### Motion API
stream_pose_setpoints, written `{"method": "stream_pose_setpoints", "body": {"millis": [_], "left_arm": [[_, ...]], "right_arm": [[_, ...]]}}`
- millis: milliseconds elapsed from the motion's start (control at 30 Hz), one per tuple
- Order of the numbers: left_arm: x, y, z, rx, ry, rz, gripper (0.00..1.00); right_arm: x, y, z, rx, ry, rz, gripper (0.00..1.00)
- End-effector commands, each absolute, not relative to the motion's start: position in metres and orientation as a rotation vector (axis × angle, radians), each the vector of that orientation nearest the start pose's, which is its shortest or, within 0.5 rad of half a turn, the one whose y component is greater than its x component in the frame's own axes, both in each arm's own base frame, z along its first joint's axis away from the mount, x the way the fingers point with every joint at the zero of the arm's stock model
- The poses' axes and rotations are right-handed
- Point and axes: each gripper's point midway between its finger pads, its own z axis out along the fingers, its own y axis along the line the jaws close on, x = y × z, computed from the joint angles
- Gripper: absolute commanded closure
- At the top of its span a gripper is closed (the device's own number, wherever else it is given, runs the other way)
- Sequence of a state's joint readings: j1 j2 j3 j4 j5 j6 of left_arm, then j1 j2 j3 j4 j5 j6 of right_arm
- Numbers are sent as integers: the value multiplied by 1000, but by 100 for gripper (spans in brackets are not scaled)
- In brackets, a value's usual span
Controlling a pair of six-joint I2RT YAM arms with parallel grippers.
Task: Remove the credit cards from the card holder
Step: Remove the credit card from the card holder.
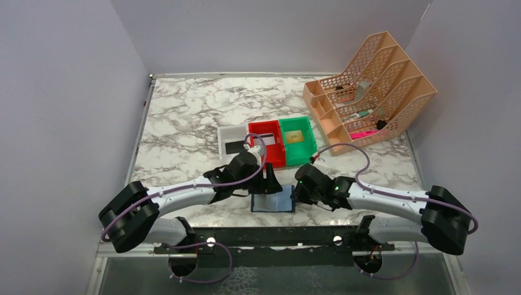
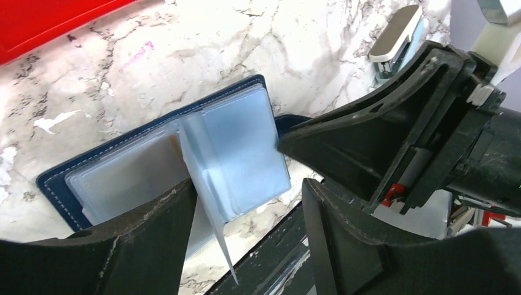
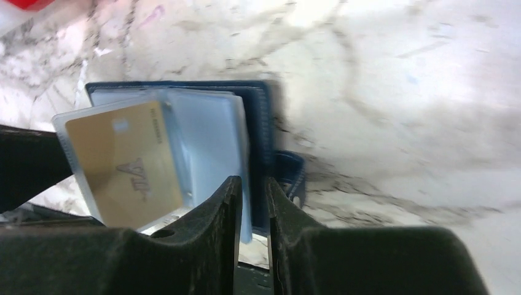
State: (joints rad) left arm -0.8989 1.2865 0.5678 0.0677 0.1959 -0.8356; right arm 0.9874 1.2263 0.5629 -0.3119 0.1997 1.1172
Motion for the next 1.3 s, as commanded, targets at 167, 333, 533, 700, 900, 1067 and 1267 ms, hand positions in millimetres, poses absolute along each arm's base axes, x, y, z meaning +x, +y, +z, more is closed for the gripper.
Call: {"method": "stream_pose_setpoints", "body": {"millis": [167, 333, 533, 700, 900, 1067, 1267], "left_arm": [[158, -351, 103, 302, 2406, -1239, 35], [149, -367, 85, 383, 2470, -1243, 36], [164, -351, 88, 308, 2467, -1079, 35], [179, -315, 92, 214, 2451, -852, 33], [186, -293, 96, 126, 2422, -792, 31], [185, -290, 95, 119, 2427, -800, 31], [179, -303, 95, 181, 2422, -892, 31]], "right_arm": [[165, 176, 62, 465, 2426, 415, 74], [167, 177, 87, 438, 2339, 535, 71], [164, 186, 99, 425, 2300, 672, 65], [162, 215, 109, 261, 2300, 804, 66], [155, 261, 103, 54, 2396, 917, 74], [153, 278, 79, -35, 2512, 864, 76], [155, 249, 37, 50, 2650, 561, 80]]}}
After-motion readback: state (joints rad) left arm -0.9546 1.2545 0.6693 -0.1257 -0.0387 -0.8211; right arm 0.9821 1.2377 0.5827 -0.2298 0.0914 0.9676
